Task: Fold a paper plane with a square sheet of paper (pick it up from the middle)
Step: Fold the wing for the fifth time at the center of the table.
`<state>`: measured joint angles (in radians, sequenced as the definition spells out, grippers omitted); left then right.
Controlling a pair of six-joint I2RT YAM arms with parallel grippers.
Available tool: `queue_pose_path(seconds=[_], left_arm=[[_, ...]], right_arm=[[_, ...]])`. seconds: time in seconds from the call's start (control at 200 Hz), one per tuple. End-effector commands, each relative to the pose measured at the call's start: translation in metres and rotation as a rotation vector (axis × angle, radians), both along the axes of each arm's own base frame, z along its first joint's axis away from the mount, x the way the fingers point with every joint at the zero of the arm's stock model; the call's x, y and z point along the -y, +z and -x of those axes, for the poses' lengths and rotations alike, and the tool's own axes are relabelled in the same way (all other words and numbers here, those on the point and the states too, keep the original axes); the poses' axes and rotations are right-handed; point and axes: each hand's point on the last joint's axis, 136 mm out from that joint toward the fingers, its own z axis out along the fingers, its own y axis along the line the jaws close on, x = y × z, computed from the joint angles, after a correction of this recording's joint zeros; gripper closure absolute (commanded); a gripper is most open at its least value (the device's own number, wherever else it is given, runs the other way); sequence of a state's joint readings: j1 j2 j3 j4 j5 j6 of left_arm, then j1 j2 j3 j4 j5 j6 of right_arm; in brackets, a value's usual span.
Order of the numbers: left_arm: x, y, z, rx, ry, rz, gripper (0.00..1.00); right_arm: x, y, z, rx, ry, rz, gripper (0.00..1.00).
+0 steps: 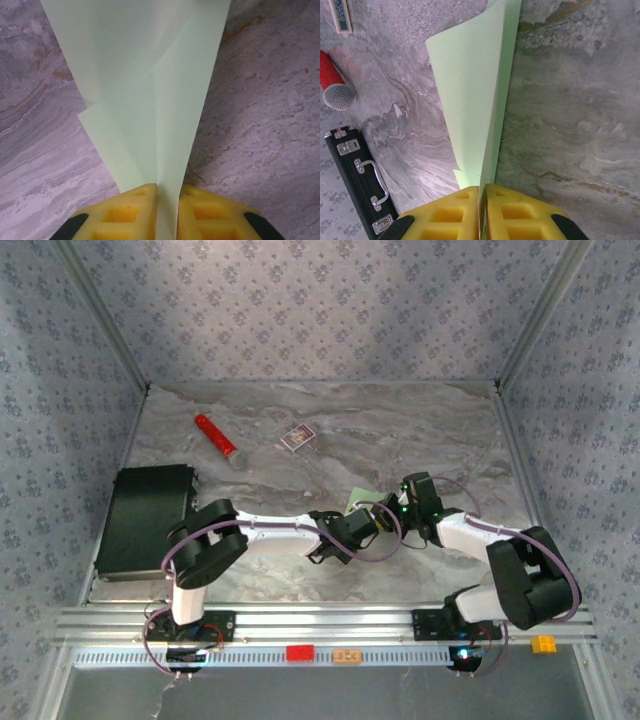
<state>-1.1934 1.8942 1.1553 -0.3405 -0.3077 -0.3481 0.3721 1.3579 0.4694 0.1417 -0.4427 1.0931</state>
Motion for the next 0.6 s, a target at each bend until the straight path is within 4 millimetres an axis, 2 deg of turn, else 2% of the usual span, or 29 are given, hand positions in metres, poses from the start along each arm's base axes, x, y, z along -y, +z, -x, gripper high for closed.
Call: queue_pose_path(seconds=[0.0, 0.595], left_arm=[[0.0049, 0.0099, -0.0017, 0.029, -0.017, 0.016, 0.81], [0.0066, 0.0174, -0.0080, 0.069, -0.009, 0.019, 0.76]], right_arm=[[-0.0061, 0.0079, -0.0029, 0.022, 0.008, -0.040, 0.90], [-0.0096, 0.0106, -0.0023, 0.027, 0.004, -0.081, 0.99]])
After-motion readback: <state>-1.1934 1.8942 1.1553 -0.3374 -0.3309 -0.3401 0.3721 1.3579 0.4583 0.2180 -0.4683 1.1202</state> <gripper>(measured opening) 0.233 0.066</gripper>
